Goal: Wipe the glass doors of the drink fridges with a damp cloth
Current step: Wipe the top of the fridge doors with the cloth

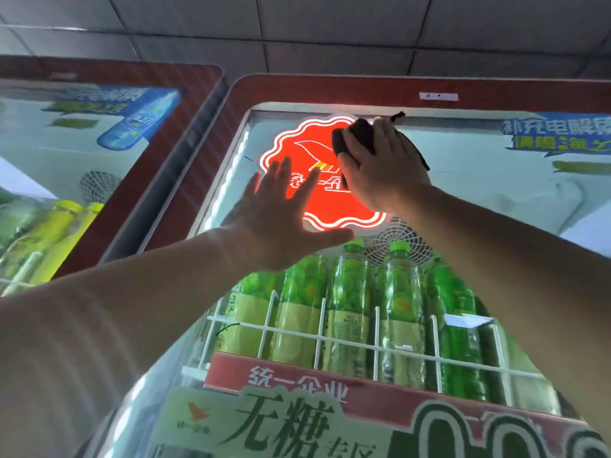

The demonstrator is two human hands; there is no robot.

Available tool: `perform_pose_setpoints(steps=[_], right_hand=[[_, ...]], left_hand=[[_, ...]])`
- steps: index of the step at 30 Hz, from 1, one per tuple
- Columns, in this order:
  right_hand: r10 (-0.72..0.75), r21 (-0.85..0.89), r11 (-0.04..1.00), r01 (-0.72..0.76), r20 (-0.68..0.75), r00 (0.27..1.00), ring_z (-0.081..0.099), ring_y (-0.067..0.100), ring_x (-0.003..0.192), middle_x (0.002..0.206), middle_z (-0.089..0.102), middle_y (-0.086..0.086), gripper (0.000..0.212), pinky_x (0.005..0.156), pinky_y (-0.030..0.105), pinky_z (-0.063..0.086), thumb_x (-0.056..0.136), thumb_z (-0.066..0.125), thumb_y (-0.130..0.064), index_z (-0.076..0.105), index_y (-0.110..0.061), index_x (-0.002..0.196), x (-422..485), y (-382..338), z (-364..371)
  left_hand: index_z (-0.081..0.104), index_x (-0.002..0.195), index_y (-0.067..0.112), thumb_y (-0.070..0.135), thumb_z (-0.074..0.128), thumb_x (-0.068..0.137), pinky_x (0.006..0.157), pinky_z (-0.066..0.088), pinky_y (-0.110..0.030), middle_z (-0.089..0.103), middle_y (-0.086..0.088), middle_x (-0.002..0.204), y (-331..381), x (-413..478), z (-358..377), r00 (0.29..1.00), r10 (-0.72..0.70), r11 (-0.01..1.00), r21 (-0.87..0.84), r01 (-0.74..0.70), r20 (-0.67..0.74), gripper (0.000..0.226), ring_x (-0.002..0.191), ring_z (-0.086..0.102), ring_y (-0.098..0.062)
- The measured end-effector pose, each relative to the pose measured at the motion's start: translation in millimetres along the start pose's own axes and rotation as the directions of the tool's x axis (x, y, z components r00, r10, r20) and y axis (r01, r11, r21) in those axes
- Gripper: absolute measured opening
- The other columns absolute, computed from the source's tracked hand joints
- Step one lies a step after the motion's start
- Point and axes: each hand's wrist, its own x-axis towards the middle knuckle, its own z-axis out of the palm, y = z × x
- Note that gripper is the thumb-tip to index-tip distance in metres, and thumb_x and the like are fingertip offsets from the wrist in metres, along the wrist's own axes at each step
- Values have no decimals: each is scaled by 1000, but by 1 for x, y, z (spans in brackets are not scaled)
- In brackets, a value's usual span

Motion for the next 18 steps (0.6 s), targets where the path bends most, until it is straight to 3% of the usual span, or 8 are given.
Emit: perform_pose_setpoints(steps=[6,9,13,18], right_hand=[[-31,34,999,30,28,999,-9,28,154,166,-7,17,56,122,38,-7,105,14,-50,5,-36,158,-6,-36,4],[-177,22,984,176,58,983,-12,25,153,166,-10,15,55,123,36,-8,105,13,-52,3,-39,157,-17,-53,4],[-300,38,954,298,130,945,-15,16,153,167,-13,6,54,121,30,-9,104,16,-55,3,-46,156,-27,-44,-4],[-92,-7,996,93,93,991,-9,24,154,167,-9,13,56,122,34,-3,102,16,-58,4,-45,156,-2,-32,-6]], left_hand=[[-17,155,30,98,6,67,114,-15,-30,-26,-5,162,-60,-22,-2,993,-104,994,35,106,-54,114,150,-22,-17],[-11,157,25,89,15,70,119,-8,-30,-19,-4,165,-77,-23,-3,989,-143,990,0,143,-25,111,151,-16,-13],[-14,156,27,86,15,72,119,-5,-30,-20,1,164,-90,-26,-3,994,-91,995,-30,93,62,107,150,-16,-9],[-19,154,28,84,9,75,121,0,-33,-23,2,163,-107,-30,-11,995,13,997,80,-21,100,101,150,-16,-10]])
